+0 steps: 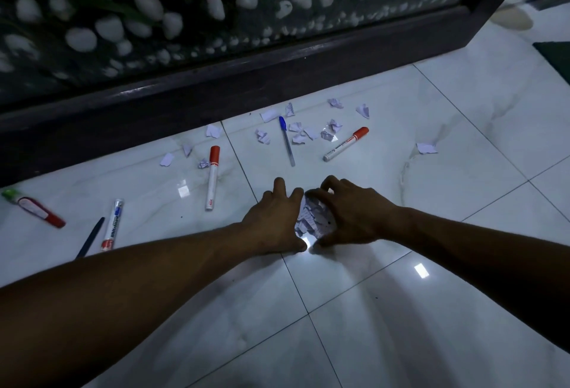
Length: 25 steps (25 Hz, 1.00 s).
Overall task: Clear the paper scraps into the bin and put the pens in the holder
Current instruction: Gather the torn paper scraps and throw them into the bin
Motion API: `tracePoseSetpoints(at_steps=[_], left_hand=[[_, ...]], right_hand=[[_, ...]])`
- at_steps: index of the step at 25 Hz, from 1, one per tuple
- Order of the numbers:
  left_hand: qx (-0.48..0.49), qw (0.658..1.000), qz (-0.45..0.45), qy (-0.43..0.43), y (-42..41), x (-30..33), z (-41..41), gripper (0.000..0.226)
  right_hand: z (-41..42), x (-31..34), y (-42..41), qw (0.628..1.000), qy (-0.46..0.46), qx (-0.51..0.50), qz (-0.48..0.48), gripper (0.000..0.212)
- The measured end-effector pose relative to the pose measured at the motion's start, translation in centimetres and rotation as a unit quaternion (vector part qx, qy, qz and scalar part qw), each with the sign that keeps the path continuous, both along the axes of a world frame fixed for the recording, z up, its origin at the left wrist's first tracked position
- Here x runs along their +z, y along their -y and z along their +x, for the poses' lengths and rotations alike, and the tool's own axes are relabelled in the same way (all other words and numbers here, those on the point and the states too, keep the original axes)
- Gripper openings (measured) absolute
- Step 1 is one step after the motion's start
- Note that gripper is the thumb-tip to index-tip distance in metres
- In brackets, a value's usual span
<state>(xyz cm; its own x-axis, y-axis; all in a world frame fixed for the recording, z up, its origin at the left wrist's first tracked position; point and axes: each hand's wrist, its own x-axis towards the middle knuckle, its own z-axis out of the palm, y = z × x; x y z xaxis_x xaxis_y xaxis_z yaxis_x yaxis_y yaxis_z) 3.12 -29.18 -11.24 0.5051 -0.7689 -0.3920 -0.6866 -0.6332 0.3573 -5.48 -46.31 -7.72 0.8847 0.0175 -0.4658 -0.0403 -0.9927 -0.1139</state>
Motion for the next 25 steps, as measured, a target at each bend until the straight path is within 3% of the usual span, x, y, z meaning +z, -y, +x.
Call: tracePoseSetpoints(at_steps=[2, 6, 8, 15, 18, 21, 25], left_hand=[[0.008, 0.999, -0.039, -0.008, 0.1, -0.3, -0.8, 0.080], [0.046, 0.994, -0.097, -0.035, 0.8, 0.1, -2.2, 0.039], [0.074, 0.989, -0.108, -0.066, 1.1, 0.5, -2.1, 0.024], [0.140, 0.974, -0.125, -0.123, -0.2, 3.0, -0.7, 0.021], [0.151, 0.970, -0.152, -0.117, -1.0, 5.1, 1.0, 0.021], [0.172, 0.962, -0.187, -0.101, -2.5, 8.2, 3.0, 0.018], [0.205, 0.945, -0.247, -0.064, -6.6, 12.8, 6.2, 0.014]], right_hand=[[-1.5, -0.3, -1.2, 1.000, 0.008, -0.003, -0.003, 0.102], [-2.5, -1.6, -3.2, 0.990, 0.058, -0.080, 0.100, 0.047], [-2.1, -1.8, -3.6, 0.980, 0.073, -0.125, 0.139, 0.033], [-0.7, 0.7, -4.5, 0.959, 0.090, -0.175, 0.205, 0.008], [1.1, 2.4, -4.6, 0.956, 0.106, -0.179, 0.209, 0.027], [3.9, 4.9, -5.5, 0.955, 0.143, -0.162, 0.201, 0.009], [8.1, 10.4, -8.8, 0.963, 0.176, -0.097, 0.178, 0.008]])
